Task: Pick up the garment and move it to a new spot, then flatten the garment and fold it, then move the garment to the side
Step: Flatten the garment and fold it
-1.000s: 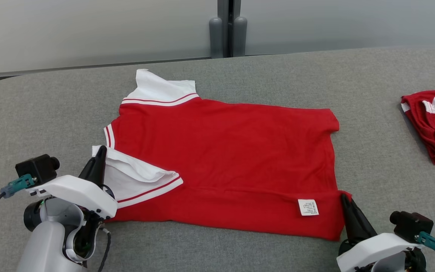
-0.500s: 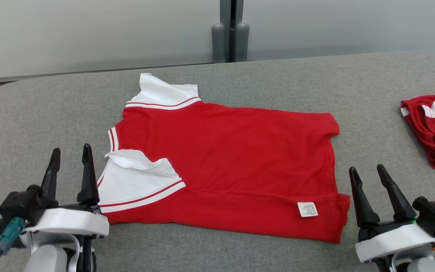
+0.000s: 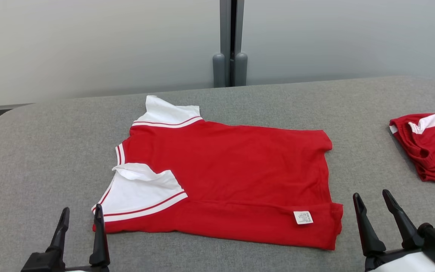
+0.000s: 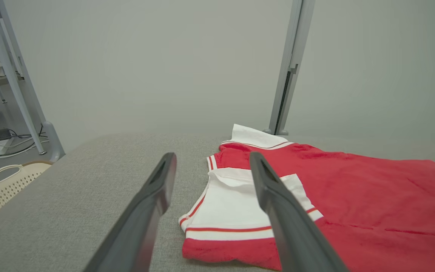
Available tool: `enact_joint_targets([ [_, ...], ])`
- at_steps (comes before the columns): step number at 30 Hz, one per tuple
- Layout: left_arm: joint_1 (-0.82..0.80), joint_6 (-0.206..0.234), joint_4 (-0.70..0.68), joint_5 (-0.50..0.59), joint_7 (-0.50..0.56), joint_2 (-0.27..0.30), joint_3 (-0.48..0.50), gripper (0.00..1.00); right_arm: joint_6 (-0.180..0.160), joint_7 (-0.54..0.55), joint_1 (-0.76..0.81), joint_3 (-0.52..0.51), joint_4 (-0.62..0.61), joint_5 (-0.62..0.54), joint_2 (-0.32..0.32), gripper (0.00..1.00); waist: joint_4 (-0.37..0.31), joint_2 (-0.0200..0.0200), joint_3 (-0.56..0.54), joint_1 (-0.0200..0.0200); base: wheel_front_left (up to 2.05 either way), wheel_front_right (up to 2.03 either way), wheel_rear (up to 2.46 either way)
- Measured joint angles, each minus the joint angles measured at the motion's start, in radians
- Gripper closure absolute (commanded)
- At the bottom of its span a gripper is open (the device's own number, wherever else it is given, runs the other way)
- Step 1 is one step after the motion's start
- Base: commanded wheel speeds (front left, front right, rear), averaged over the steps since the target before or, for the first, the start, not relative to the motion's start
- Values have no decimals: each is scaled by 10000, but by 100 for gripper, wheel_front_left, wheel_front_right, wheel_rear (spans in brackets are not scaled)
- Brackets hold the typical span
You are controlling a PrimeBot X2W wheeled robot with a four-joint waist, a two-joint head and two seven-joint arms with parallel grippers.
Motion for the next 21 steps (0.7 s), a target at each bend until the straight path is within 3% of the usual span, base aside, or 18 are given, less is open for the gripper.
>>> enact_joint_targets([
  [21, 151, 65, 190, -98, 696, 192, -284, 0, 0, 587, 654, -232, -621, -221, 213, 0, -7, 0, -334, 1, 0, 0, 0],
])
